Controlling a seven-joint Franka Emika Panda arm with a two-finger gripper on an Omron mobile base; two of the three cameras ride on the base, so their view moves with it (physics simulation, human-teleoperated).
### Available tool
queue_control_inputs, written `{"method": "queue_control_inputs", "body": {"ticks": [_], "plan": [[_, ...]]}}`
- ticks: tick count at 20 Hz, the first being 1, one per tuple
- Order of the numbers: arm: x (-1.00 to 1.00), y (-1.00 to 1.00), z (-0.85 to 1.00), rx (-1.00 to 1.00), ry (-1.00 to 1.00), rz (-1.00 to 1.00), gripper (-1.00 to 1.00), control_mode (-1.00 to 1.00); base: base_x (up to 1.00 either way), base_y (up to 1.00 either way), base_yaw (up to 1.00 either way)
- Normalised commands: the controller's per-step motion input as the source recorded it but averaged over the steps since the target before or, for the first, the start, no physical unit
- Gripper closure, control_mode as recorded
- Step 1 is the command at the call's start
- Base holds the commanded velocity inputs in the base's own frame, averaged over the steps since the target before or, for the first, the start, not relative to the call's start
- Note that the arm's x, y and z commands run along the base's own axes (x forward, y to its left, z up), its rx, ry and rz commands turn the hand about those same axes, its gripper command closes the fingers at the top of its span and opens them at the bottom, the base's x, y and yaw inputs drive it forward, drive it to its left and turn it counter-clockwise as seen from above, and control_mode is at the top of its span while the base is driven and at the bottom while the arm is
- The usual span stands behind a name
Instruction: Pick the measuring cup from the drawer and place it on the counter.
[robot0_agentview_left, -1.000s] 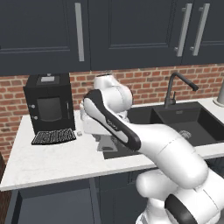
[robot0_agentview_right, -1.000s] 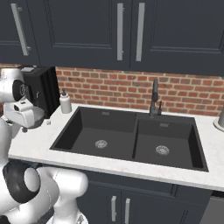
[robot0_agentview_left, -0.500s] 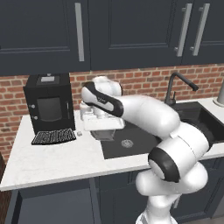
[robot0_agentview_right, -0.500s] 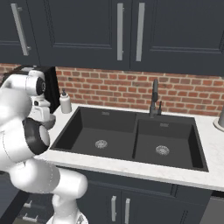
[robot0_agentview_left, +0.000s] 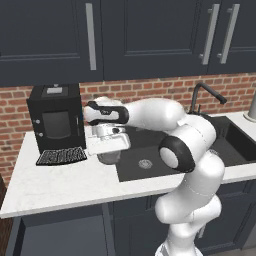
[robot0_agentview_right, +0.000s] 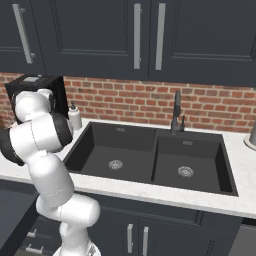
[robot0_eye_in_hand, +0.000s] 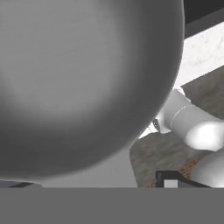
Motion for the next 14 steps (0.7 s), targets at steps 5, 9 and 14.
{"method": "queue_control_inputs", "body": {"ticks": [5,9,14], "plan": [[0.08,0.53,-0.42,-0.11,-0.05,0.04,1.0,-1.0,0.0,0.0,0.0],[0.03,0.38,-0.4,-0.07,-0.14,0.04,1.0,-1.0,0.0,0.0,0.0],[0.0,0.07,-0.22,0.0,-0.26,0.01,1.0,-1.0,0.0,0.0,0.0]]}}
